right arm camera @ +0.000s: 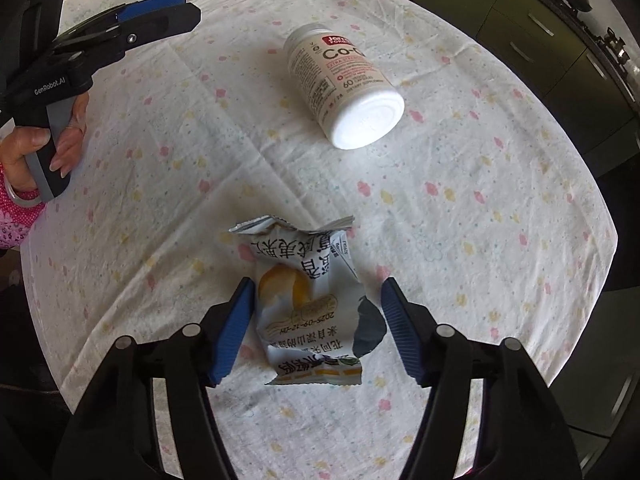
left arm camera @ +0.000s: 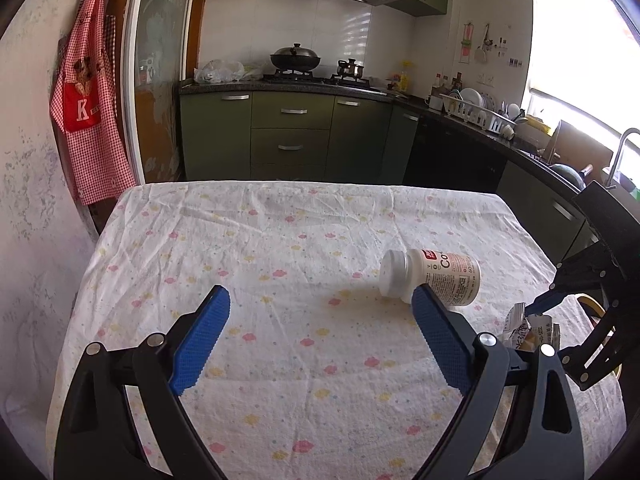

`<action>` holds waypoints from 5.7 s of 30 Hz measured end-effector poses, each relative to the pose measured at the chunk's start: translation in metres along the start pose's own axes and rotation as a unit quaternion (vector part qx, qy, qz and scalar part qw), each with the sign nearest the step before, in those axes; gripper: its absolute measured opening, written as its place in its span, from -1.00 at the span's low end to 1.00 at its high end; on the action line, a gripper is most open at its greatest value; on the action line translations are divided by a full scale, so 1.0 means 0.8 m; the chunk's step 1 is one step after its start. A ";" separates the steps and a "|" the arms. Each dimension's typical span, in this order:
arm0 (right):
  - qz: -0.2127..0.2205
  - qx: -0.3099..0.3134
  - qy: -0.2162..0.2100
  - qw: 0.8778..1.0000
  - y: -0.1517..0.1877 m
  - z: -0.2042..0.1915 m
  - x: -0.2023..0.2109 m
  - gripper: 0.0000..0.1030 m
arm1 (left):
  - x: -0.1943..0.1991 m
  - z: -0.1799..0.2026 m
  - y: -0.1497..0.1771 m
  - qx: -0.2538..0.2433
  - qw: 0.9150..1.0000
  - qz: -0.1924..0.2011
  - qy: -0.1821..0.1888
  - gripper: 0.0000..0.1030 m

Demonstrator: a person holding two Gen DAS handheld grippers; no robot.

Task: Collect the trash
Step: 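Carry the snack wrapper with the right gripper into the bin and release, then grasp the white supplement bottle with the left gripper and lift it, then carry the supplement bottle with the left gripper into the bin and release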

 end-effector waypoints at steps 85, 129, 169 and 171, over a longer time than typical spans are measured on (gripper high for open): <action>0.284 -0.417 0.041 0.862 0.269 -0.032 0.098 0.57 | -0.113 0.136 0.006 -0.082 0.989 -0.112 -0.043 0.91; 0.272 -0.539 0.123 0.787 0.491 -0.068 0.150 0.57 | 0.063 0.509 0.111 -0.288 0.907 -0.132 0.276 0.61; 0.291 -0.527 0.113 0.790 0.480 -0.083 0.151 0.61 | 0.126 0.409 0.126 -0.182 0.957 -0.128 0.185 0.91; 0.288 -0.515 0.118 0.799 0.464 -0.088 0.153 0.61 | 0.149 0.362 0.113 -0.156 0.968 -0.106 0.165 0.91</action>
Point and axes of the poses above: each gripper's, at about its wrist camera, not at the fingertips, and x roughly against the way its jaws point, z to its right, y to its underside, the point moved 6 cm from there along -x, roughly the way its jaws point, and after that the axes turned 7 degrees about x, right-handed, at the moved point
